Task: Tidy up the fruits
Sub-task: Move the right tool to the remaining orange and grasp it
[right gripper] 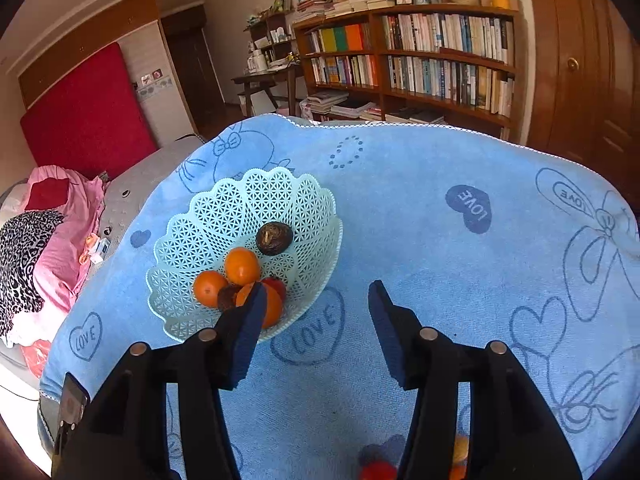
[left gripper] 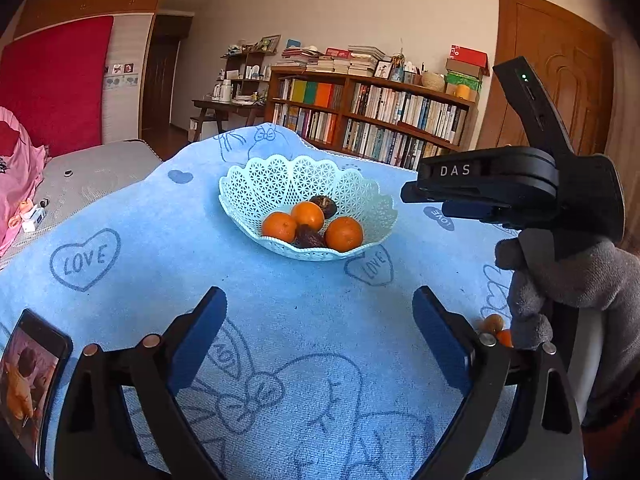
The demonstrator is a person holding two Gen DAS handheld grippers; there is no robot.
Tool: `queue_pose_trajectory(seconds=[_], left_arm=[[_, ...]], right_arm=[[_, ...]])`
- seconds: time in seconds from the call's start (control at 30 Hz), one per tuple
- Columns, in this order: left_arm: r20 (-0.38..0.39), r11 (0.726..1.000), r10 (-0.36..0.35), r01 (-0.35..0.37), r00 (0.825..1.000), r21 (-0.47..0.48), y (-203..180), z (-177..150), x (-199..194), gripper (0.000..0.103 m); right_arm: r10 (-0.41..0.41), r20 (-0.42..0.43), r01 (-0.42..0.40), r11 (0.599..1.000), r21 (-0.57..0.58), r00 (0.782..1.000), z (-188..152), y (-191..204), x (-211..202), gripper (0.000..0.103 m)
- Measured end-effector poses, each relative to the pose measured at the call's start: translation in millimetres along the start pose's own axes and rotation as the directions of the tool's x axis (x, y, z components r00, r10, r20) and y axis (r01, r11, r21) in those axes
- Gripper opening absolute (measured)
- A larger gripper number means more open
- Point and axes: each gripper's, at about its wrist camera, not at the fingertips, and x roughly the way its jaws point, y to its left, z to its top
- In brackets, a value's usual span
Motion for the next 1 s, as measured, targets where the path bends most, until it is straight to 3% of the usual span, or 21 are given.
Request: queue_pose_trajectory(seconds=[1.0], left_arm=[[-0.029, 0.999, -0.01, 0.012, 1.0, 0.046, -10.8, -5.5, 8.5, 0.095]], right_arm=[[-0.093, 0.035, 0.086, 0.983, 0.163, 0.995, -69.3, -86.0, -58.6, 0.055]])
